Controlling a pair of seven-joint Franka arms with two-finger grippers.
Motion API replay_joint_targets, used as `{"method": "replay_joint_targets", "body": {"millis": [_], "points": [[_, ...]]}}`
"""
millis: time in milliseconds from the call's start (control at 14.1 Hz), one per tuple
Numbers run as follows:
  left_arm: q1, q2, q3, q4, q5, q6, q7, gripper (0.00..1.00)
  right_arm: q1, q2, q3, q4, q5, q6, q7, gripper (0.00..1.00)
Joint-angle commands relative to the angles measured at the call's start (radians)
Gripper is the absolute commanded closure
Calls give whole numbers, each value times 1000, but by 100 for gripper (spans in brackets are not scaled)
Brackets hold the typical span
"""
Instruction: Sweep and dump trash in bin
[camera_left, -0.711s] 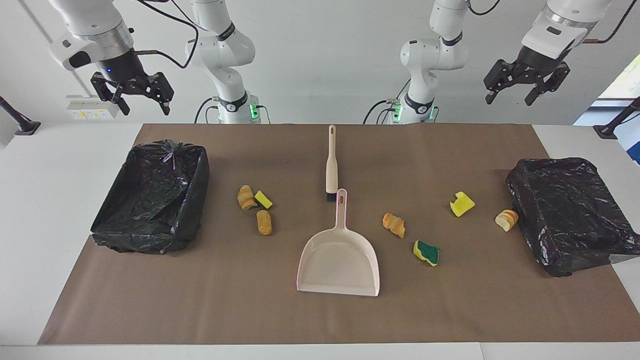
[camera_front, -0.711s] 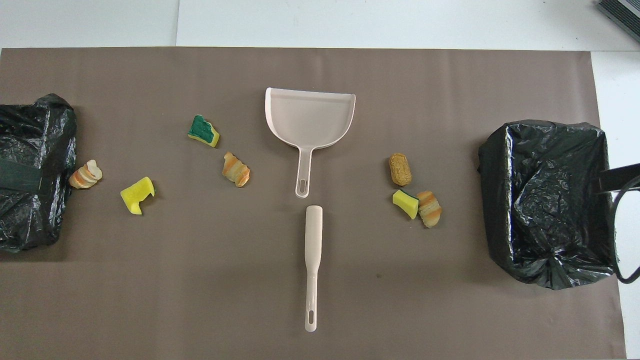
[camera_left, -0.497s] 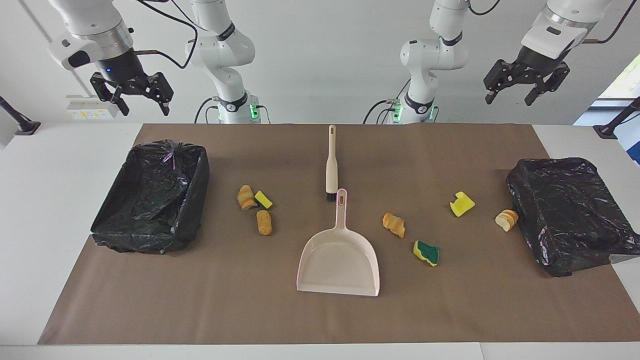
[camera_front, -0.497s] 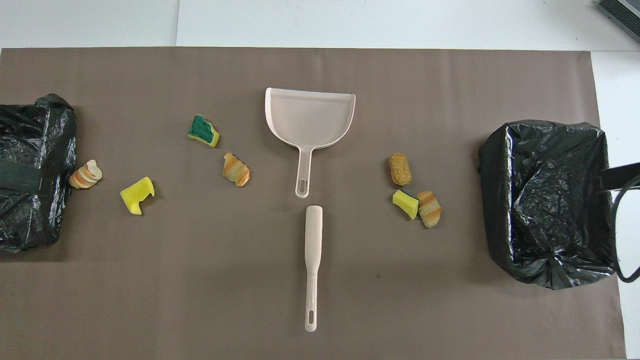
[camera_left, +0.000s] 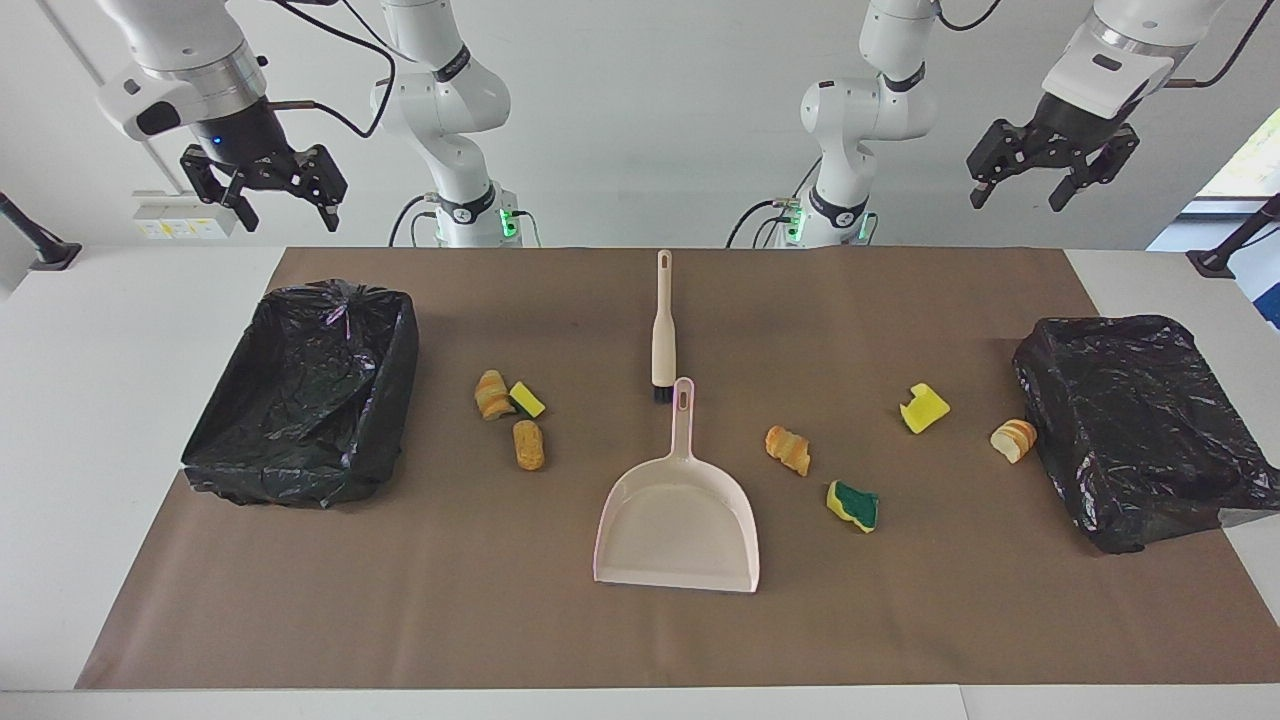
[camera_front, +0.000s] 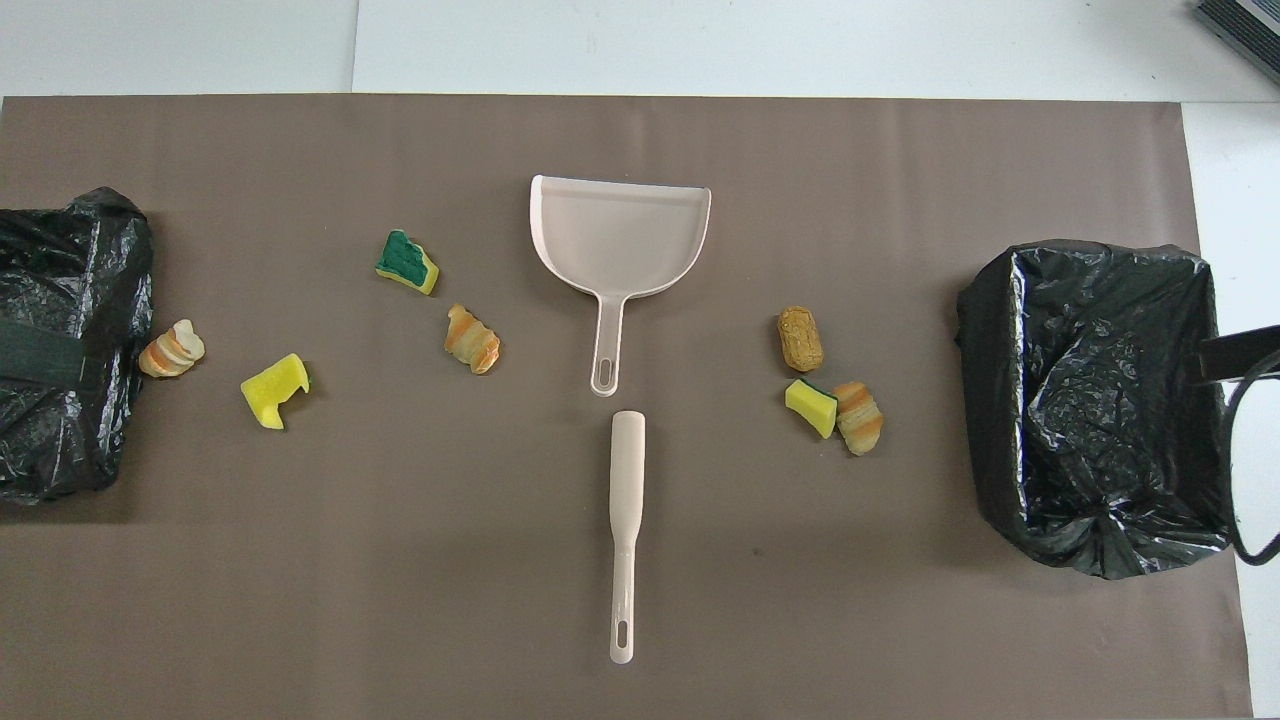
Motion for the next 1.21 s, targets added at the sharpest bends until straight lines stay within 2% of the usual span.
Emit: {"method": "replay_joint_targets", "body": {"millis": [0, 782, 924, 1137], "points": [[2, -28, -3, -34, -5, 0, 10, 0, -2, -7, 1, -11, -14, 10, -4, 0], [-8, -36, -15, -54, -14, 23, 18, 0, -6, -7, 1, -11, -14, 2, -10, 0], [-28, -71, -21, -122, -14, 68, 3, 0, -6, -7, 1, -11, -14, 2, -10, 0], [-111, -166, -24, -329, -16, 166, -1, 0, -6, -7, 1, -11, -14, 0, -10, 0]]}}
